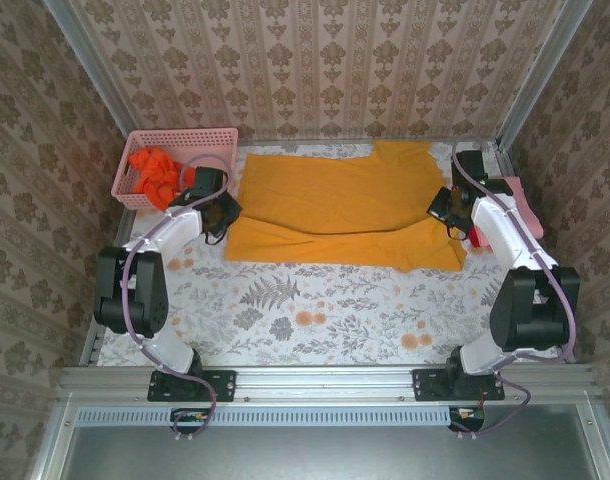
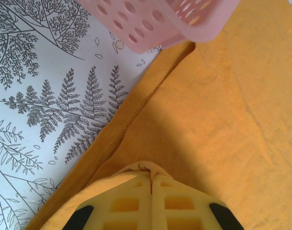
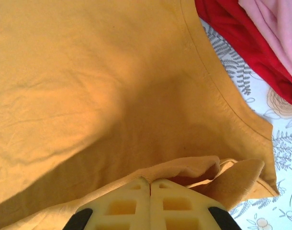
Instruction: Fold and stack the t-shirts
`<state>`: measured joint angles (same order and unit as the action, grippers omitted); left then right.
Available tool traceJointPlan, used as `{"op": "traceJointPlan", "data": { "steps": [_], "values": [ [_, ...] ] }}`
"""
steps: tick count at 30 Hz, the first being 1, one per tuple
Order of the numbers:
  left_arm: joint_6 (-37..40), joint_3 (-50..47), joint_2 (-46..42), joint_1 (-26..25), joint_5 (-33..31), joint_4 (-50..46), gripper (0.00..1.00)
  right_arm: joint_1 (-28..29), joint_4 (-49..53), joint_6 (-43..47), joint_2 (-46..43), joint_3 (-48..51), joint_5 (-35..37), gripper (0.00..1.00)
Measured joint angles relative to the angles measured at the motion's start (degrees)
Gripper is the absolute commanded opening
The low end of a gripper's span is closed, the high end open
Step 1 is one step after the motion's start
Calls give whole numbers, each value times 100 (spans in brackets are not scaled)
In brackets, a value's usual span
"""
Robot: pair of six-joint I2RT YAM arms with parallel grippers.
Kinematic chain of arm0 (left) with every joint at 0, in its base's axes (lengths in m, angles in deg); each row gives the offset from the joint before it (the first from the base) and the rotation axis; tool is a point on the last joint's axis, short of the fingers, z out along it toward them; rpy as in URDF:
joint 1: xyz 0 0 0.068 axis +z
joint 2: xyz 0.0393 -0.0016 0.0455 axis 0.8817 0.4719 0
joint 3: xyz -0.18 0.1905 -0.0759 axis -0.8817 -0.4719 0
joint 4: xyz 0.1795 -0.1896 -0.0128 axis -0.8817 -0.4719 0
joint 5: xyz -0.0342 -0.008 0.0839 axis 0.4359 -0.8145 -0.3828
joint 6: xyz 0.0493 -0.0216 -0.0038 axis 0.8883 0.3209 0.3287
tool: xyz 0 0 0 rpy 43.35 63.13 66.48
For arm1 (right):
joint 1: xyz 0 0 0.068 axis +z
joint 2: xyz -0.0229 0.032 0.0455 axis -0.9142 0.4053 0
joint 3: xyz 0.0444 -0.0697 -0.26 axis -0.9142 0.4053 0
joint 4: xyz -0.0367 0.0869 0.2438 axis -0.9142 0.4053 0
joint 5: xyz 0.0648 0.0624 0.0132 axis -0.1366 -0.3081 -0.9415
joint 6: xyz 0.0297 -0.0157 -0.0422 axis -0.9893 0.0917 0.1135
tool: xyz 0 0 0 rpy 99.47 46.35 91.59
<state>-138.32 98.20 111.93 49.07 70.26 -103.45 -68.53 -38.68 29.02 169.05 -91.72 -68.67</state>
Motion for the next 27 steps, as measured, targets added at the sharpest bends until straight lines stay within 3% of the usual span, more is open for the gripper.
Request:
{"op": "traceJointPlan", "data": {
  "steps": [27],
  "values": [
    [46,776,872,50,-4,138,0,-101,-205,168,1294,-992,0,0]
  ]
}}
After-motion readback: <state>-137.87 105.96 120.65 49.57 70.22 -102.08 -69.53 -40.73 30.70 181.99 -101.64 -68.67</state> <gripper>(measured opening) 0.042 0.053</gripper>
